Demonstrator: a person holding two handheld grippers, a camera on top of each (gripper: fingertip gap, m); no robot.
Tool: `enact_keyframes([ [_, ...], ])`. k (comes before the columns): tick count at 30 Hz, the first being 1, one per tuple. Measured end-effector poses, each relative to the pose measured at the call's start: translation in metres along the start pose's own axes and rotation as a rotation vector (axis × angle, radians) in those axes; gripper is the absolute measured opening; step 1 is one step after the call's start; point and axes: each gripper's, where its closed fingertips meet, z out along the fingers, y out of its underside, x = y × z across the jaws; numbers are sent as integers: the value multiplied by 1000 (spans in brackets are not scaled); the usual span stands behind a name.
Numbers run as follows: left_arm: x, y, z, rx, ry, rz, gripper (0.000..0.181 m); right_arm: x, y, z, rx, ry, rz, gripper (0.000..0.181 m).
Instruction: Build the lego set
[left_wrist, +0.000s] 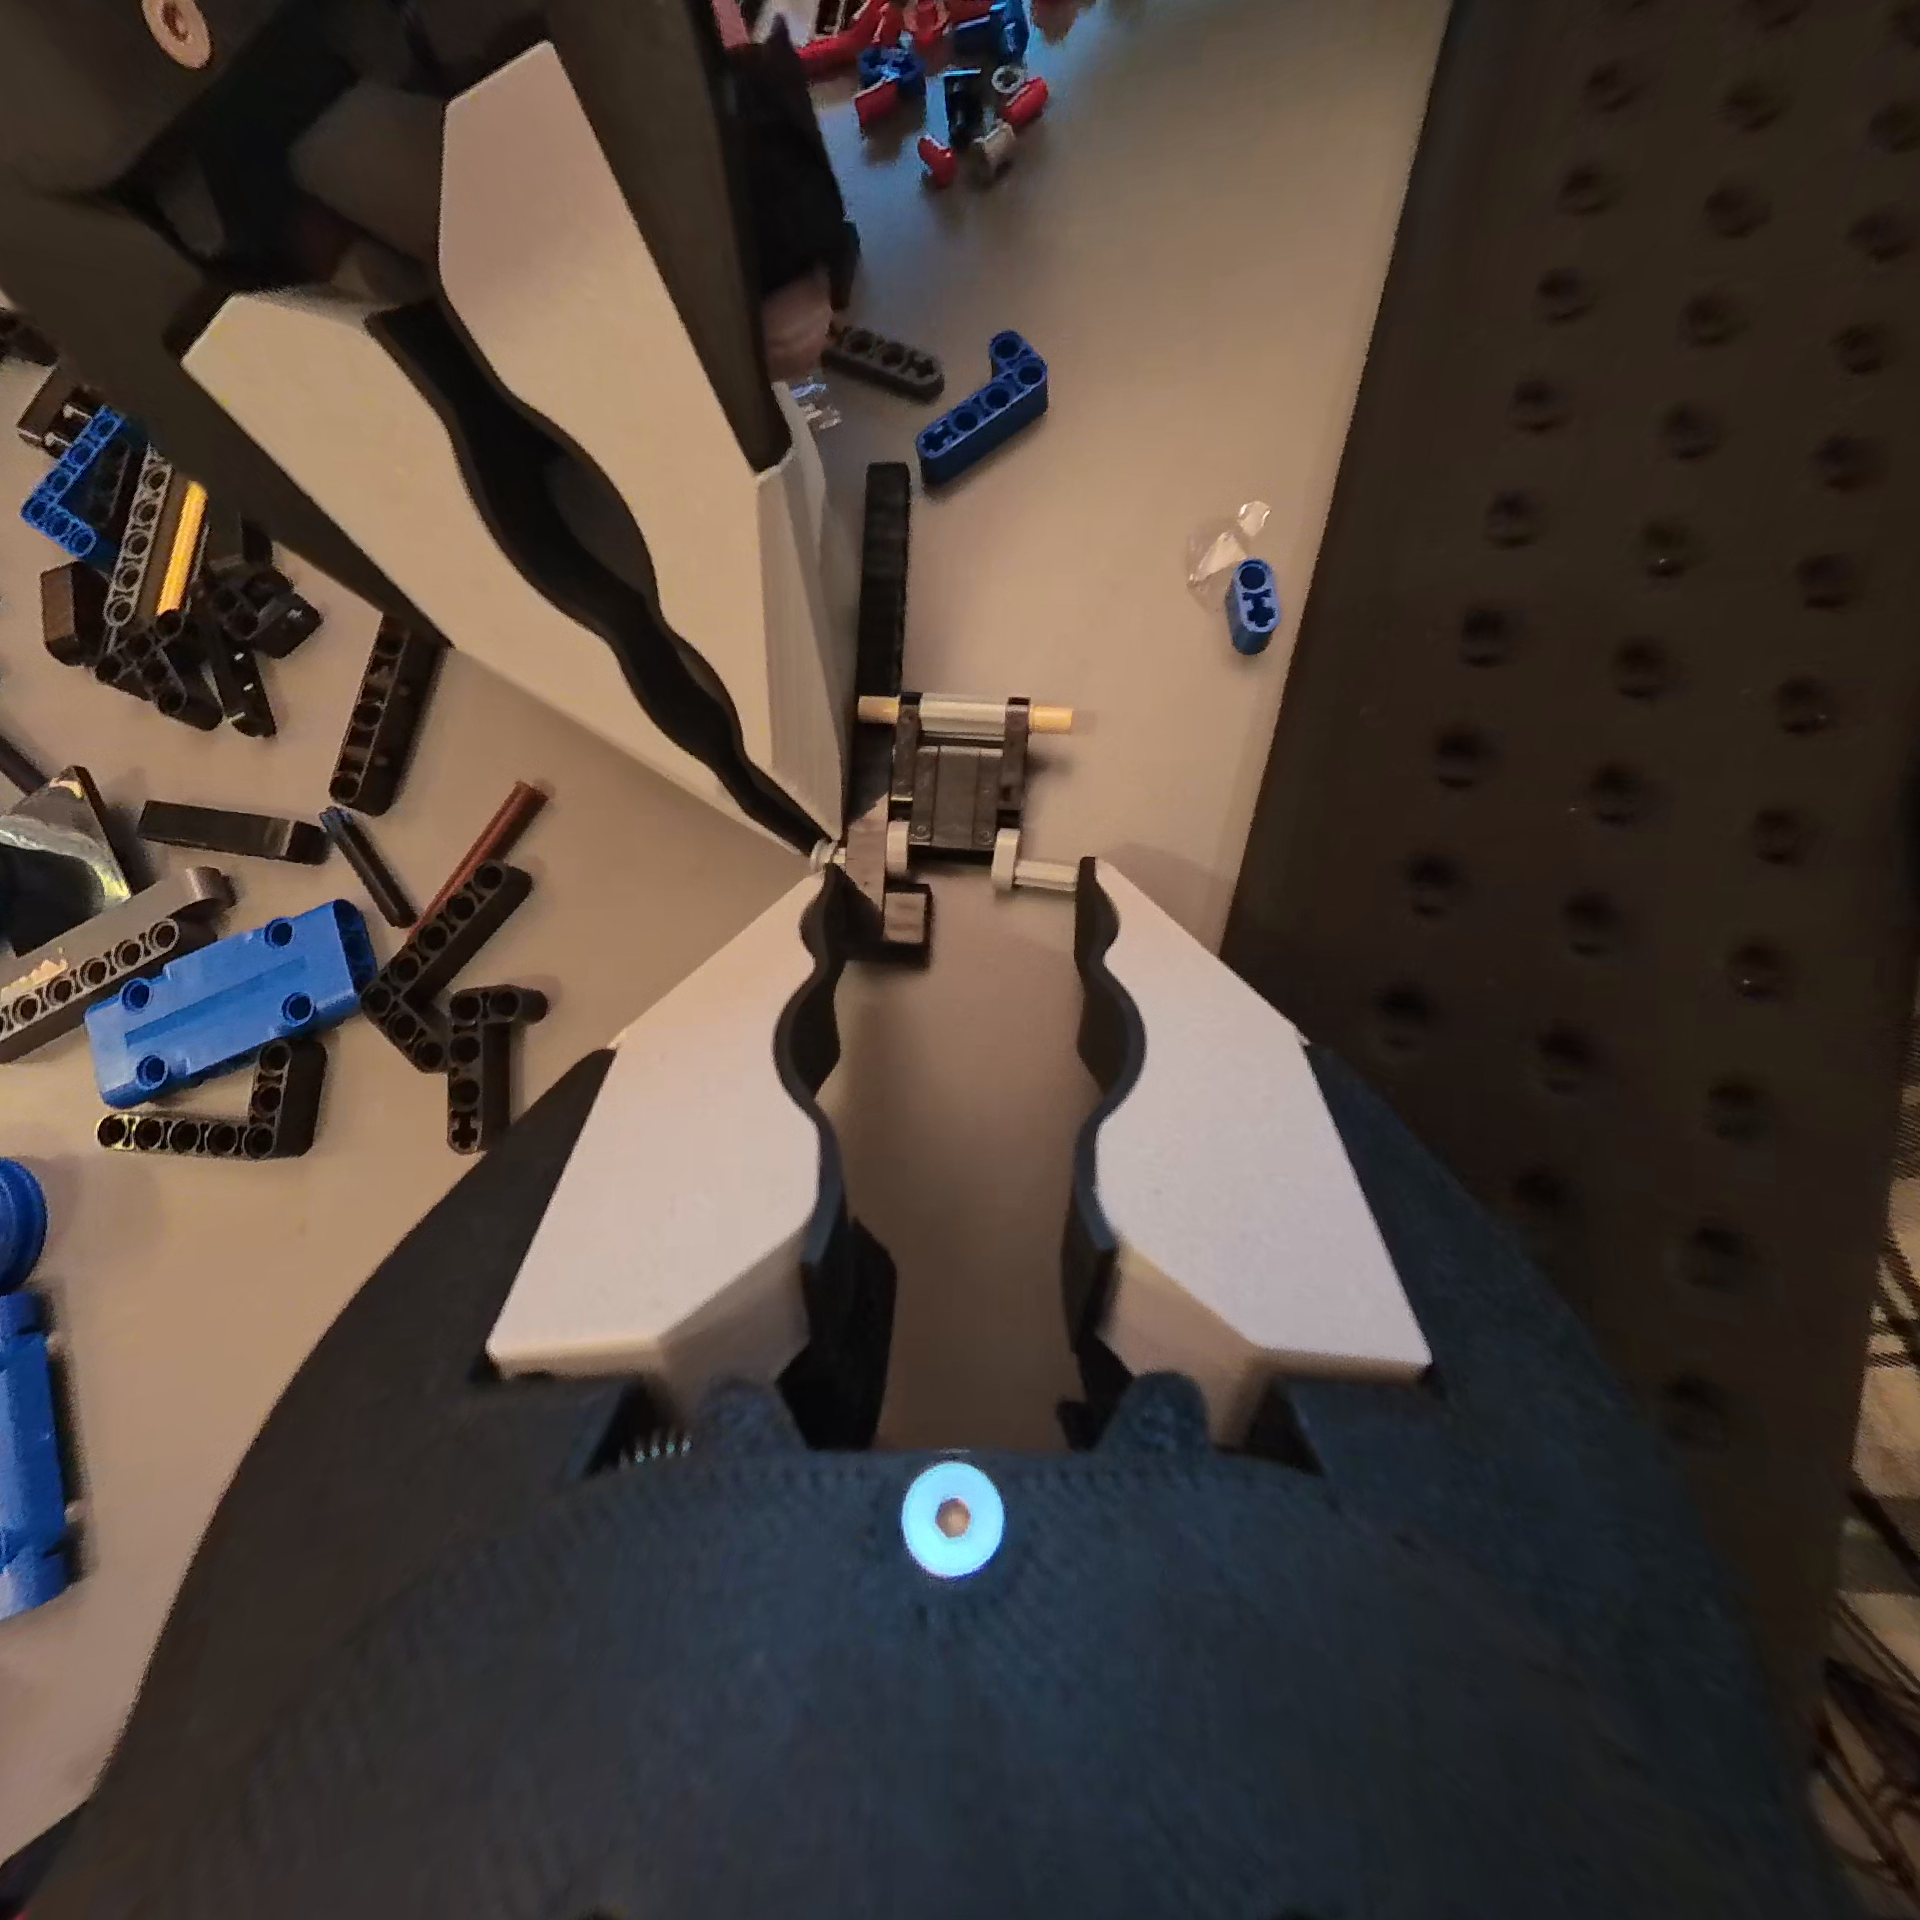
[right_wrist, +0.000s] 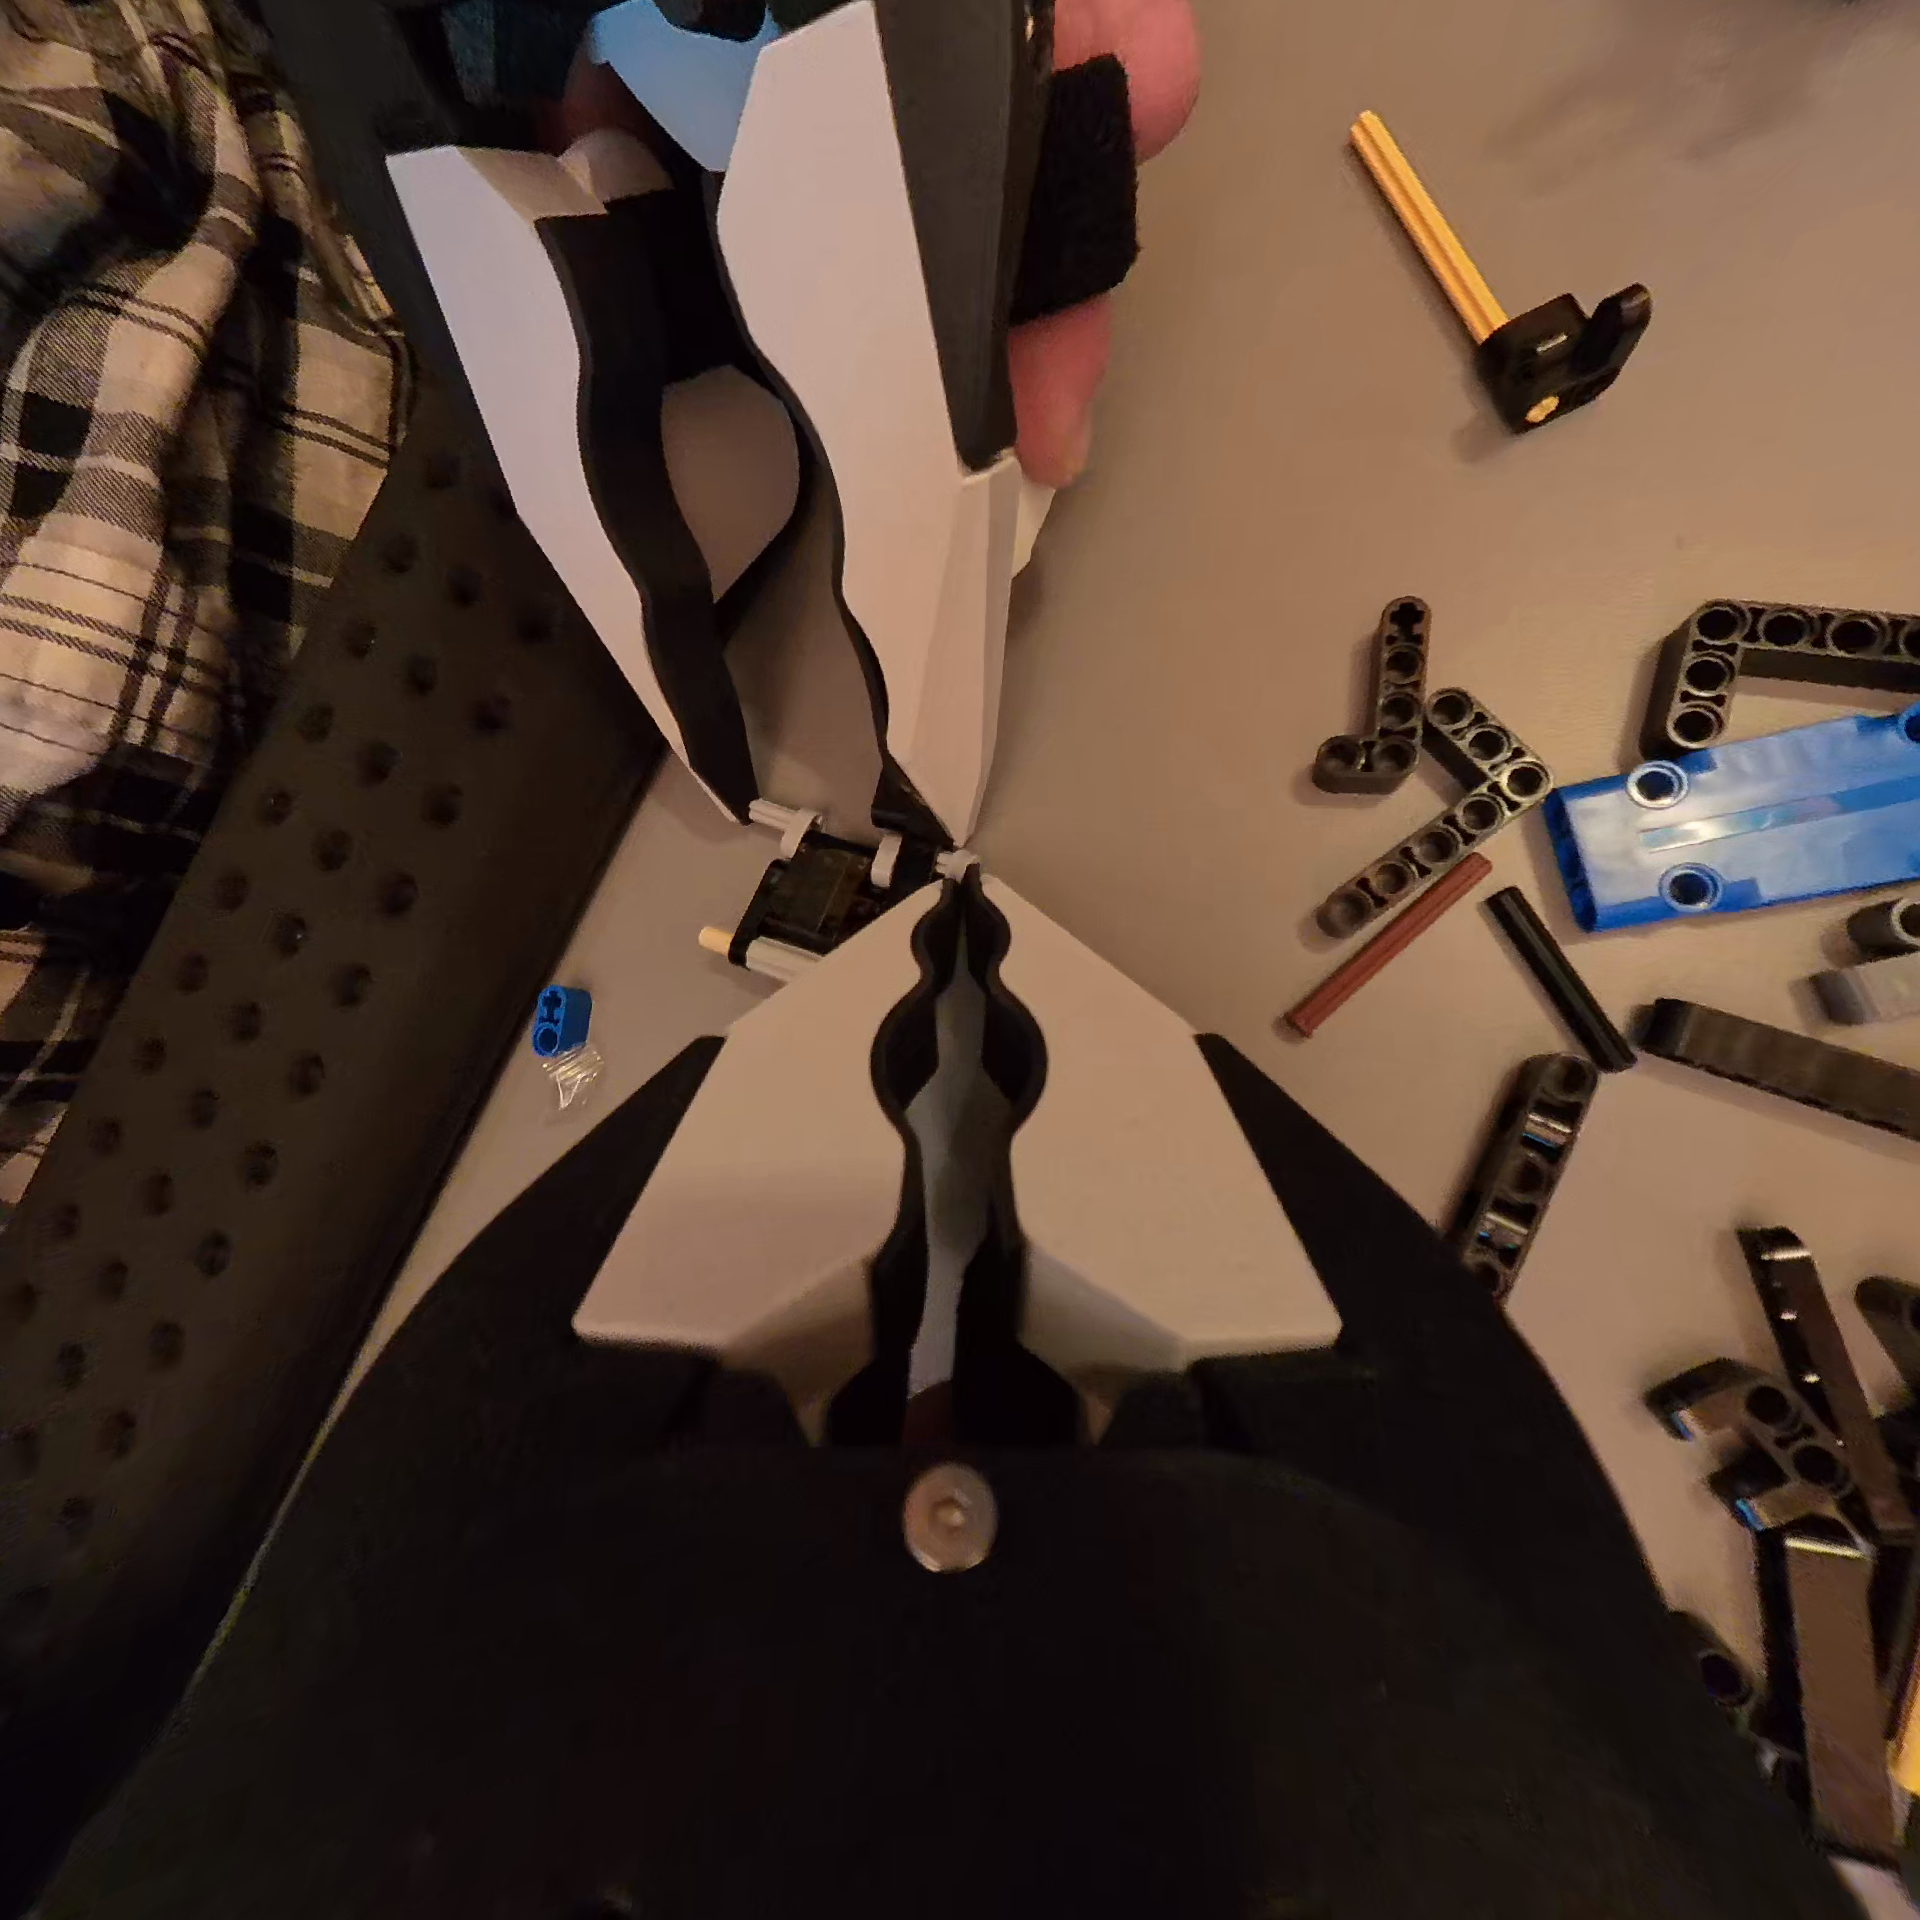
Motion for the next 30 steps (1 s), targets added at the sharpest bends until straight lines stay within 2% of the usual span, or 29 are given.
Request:
enact_keyframes([
  [11,0,0,0,18,10,15,42,0,0,1,-59,-123,-50,0],
  [22,4,-1,0,28,23,53,41,-3,1,2,-211,-252,-182,0],
  [30,8,-2,0,30,29,63,41,-8,3,3,-250,-311,-198,0],
])
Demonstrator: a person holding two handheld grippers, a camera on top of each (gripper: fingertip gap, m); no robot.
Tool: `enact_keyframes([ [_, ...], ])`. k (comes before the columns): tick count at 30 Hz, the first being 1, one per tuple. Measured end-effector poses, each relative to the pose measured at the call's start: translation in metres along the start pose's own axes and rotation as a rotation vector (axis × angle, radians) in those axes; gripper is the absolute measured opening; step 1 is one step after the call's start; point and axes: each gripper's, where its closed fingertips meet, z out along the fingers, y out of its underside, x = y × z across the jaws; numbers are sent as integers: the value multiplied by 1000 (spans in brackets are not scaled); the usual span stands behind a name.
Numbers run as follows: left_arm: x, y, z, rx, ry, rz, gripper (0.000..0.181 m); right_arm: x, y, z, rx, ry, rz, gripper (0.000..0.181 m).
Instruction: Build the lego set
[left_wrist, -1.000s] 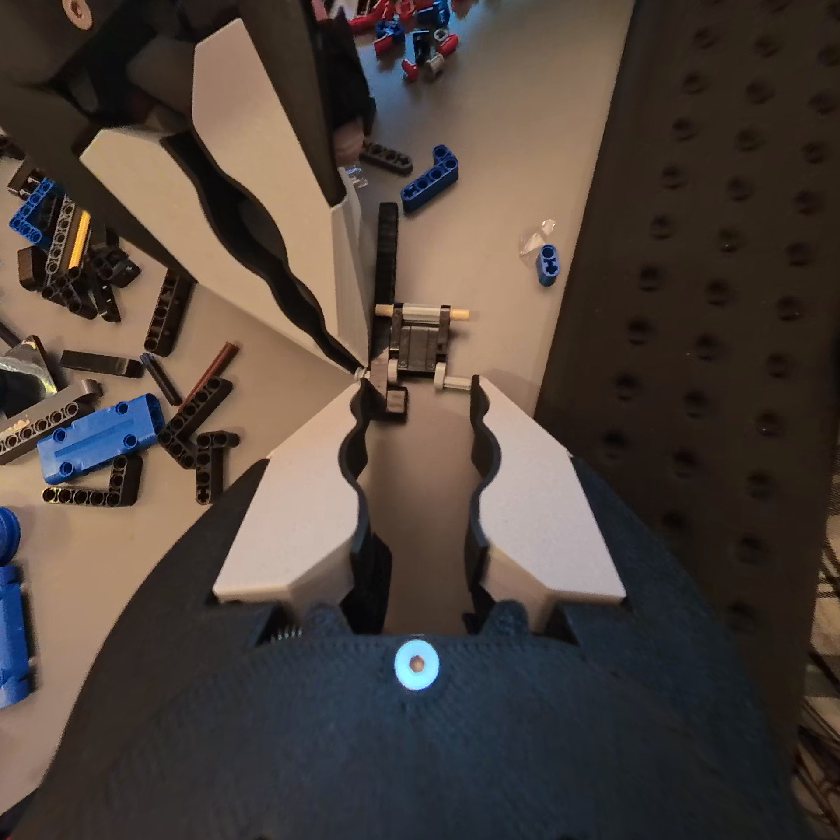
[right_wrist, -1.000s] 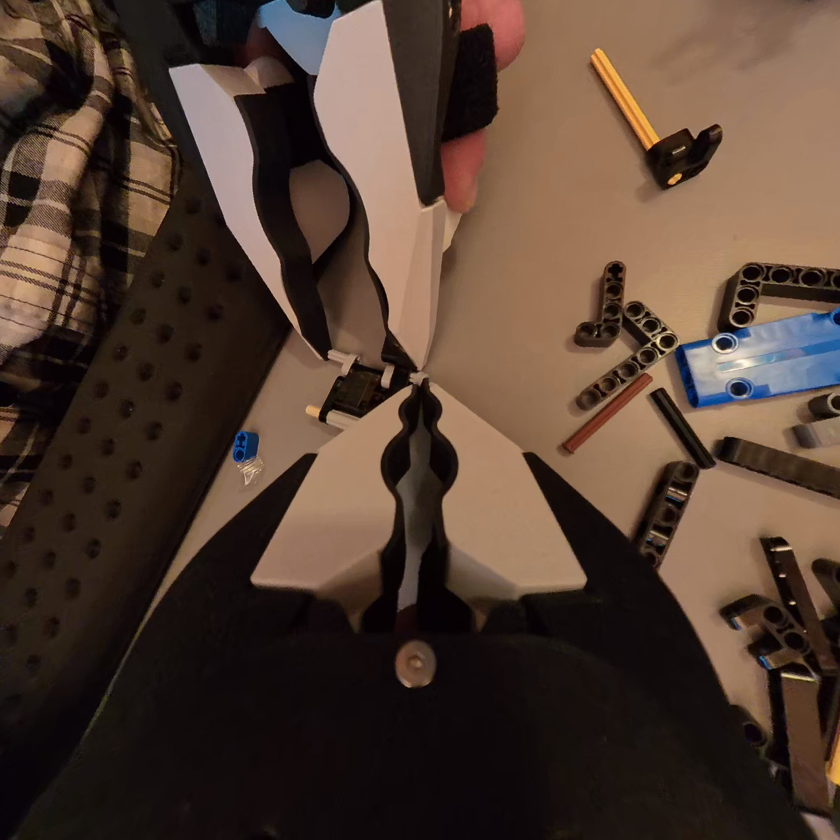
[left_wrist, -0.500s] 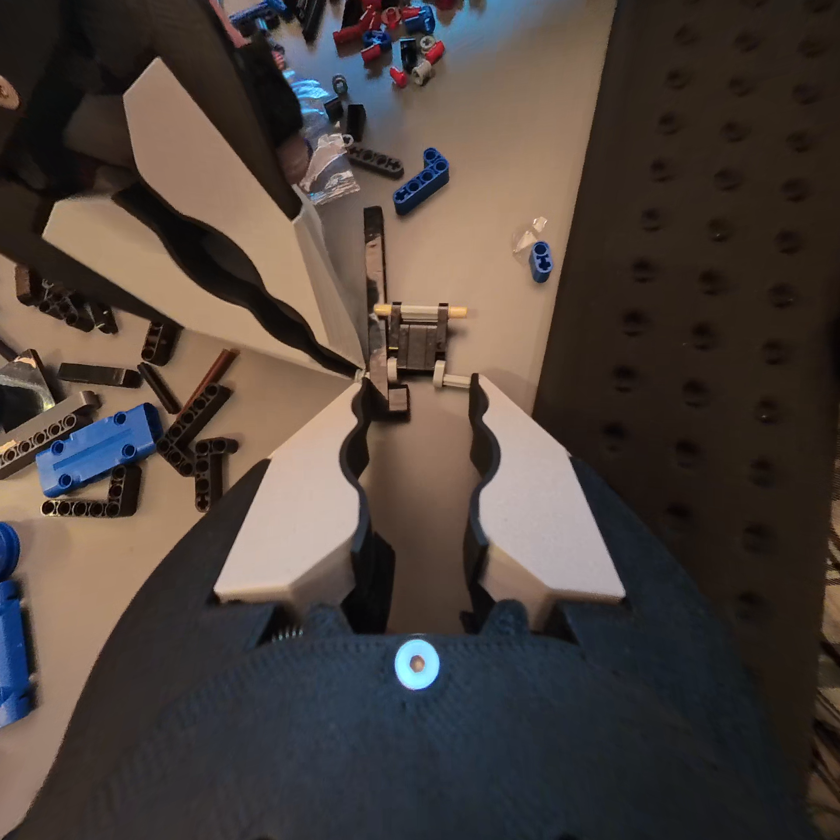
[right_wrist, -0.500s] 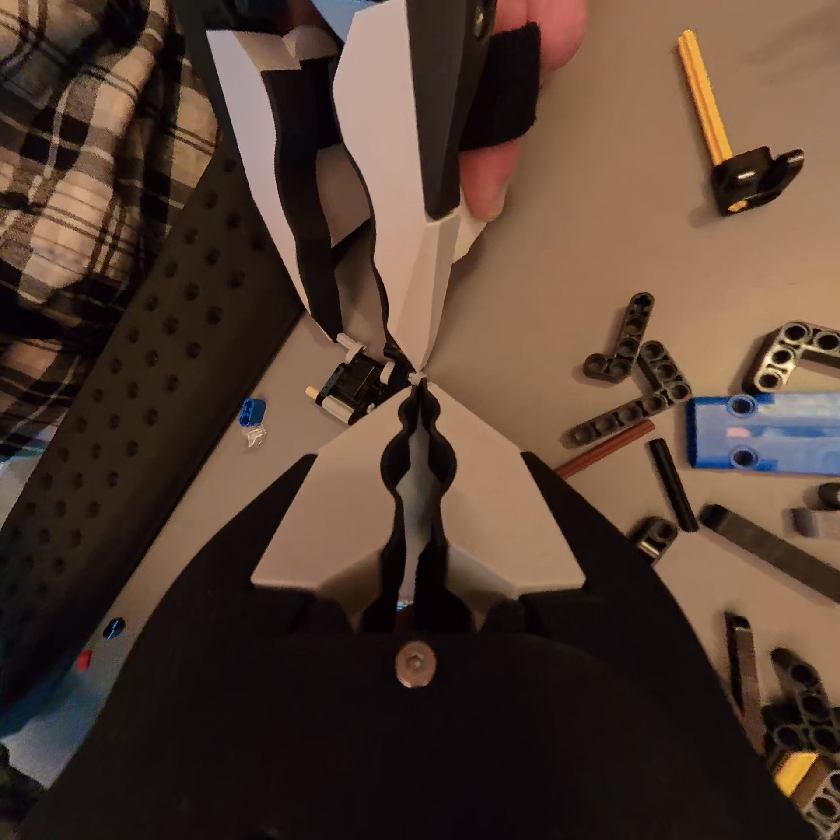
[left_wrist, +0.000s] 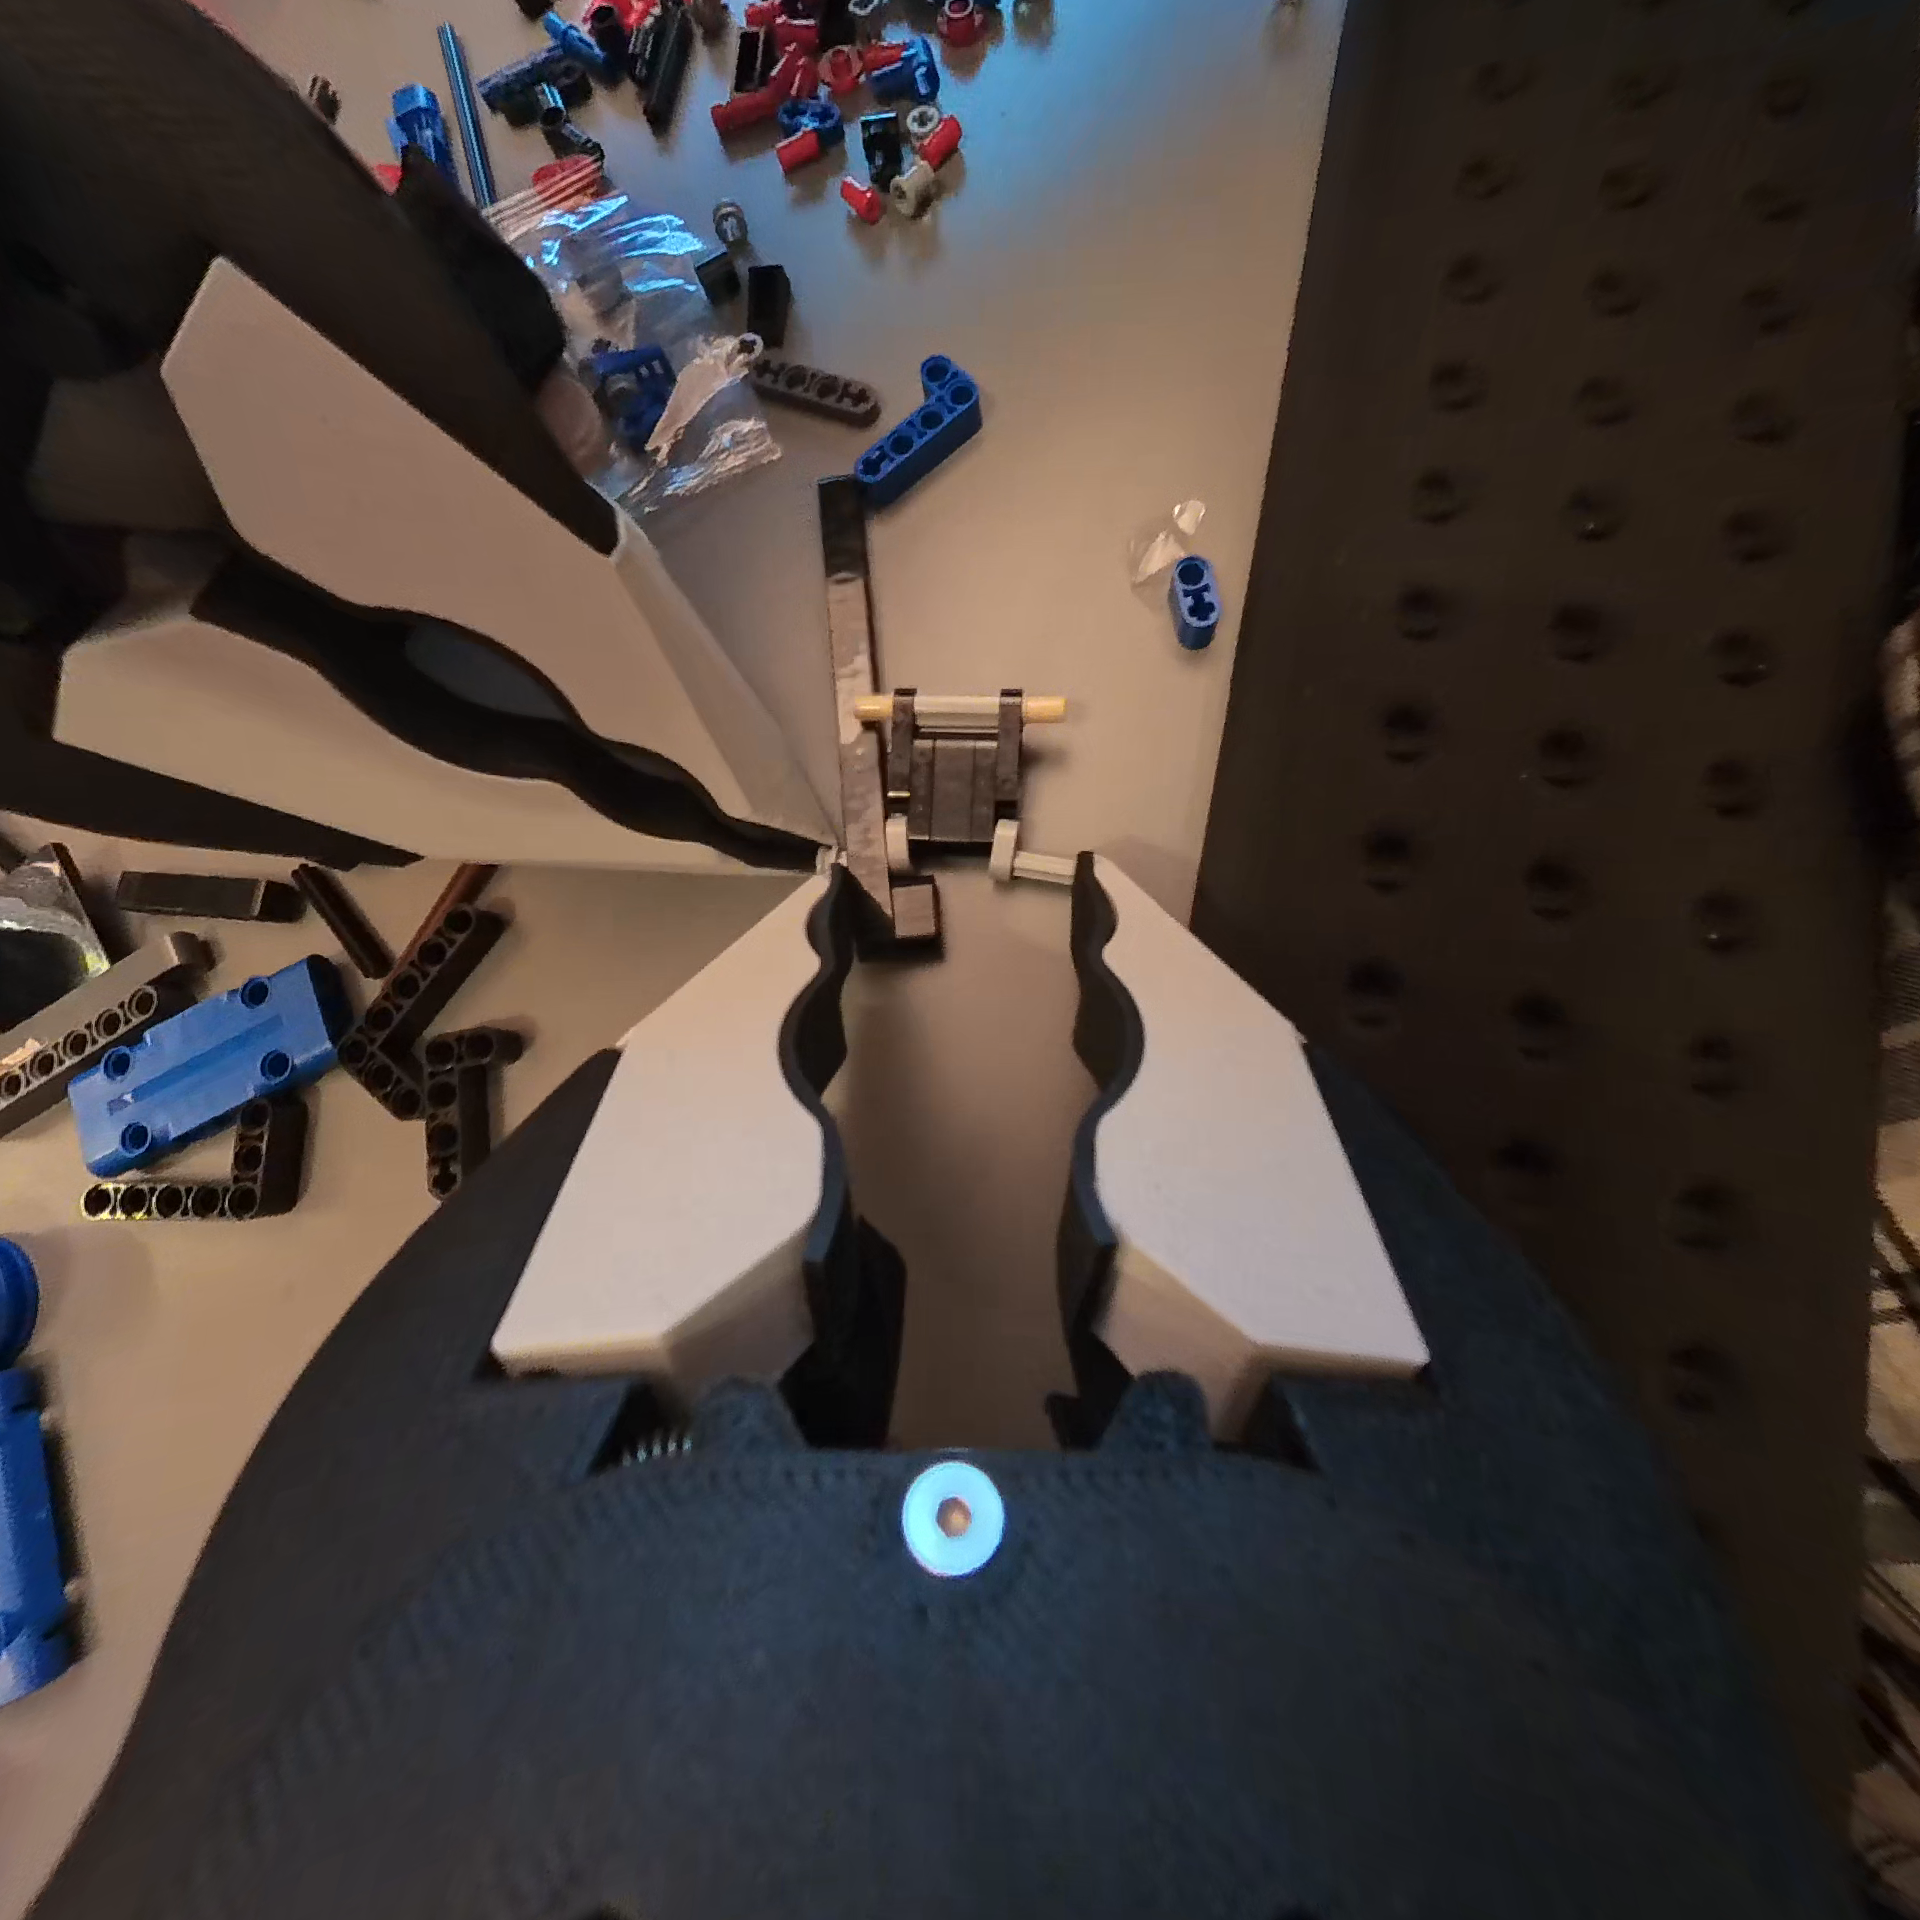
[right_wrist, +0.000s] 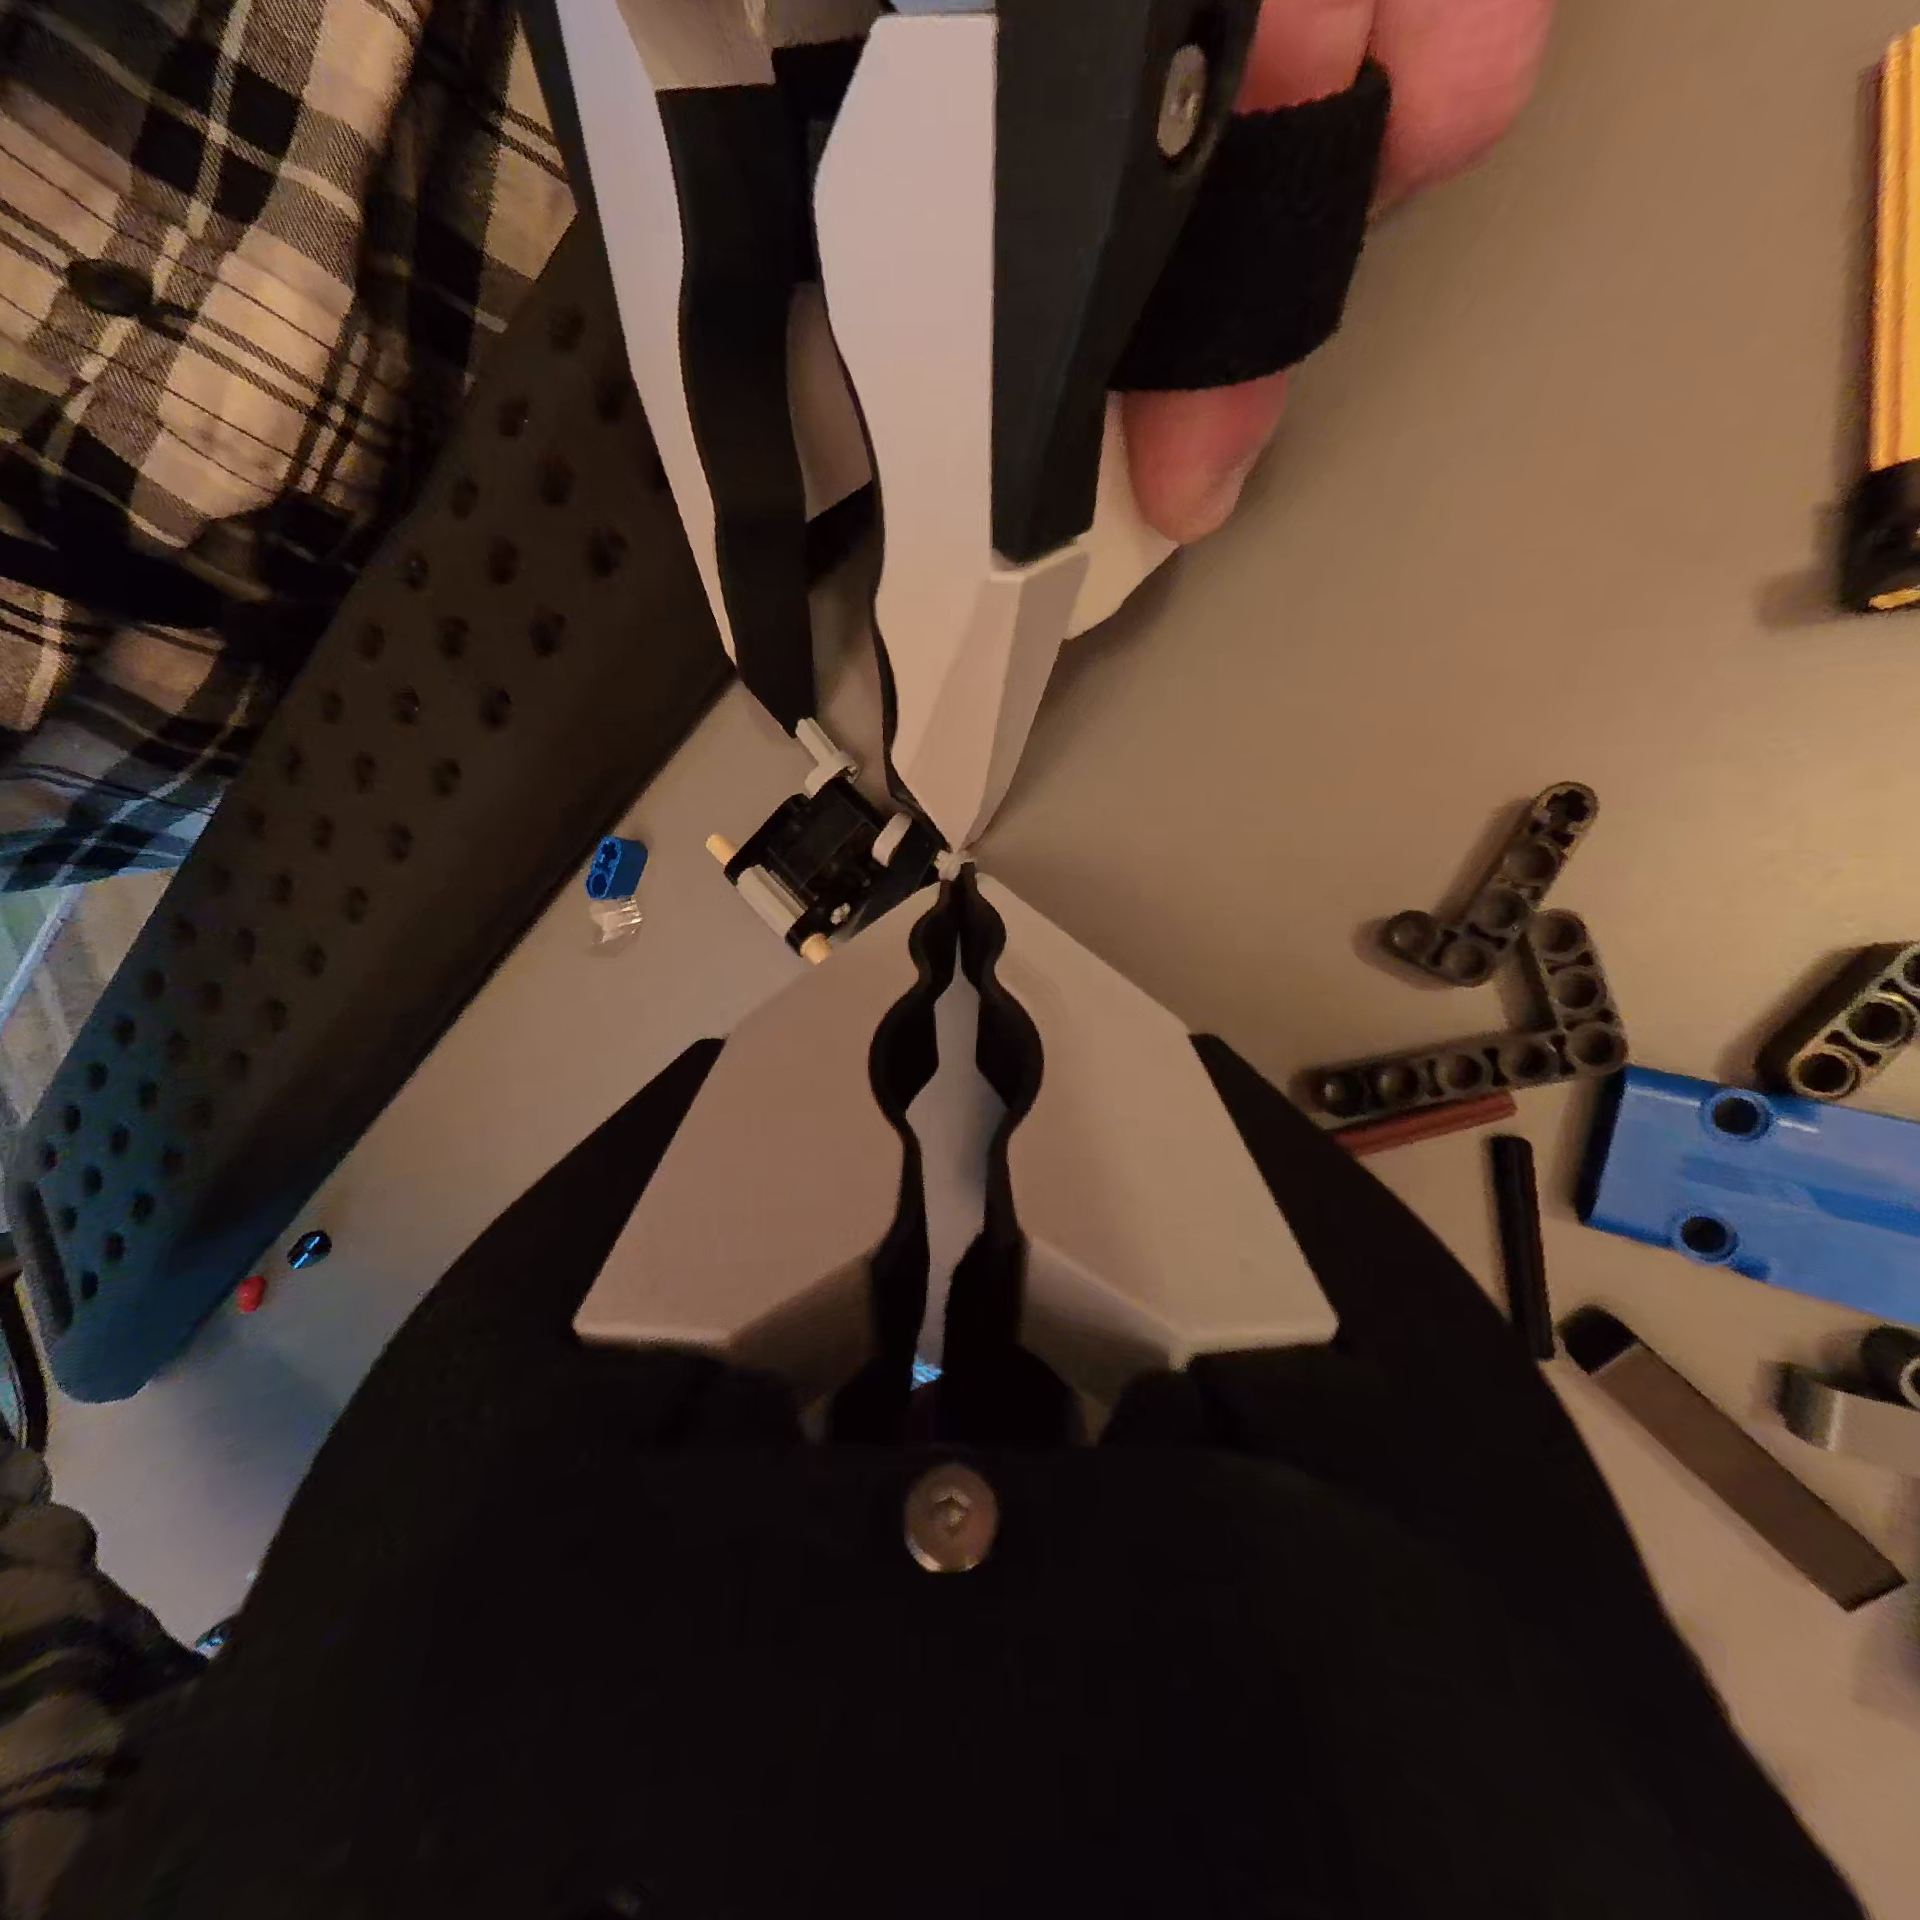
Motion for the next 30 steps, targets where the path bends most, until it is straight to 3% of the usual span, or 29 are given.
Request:
enact_keyframes([
  [4,0,0,-4,20,14,-23,47,-1,0,1,40,28,22,0],
  [11,-1,-10,-22,126,76,-114,37,-1,-3,3,106,80,38,0],
  [16,4,0,-14,51,65,-66,39,-2,-4,3,112,96,38,0],
  [30,5,4,-14,37,36,-30,38,-2,-6,4,131,129,32,0],
])
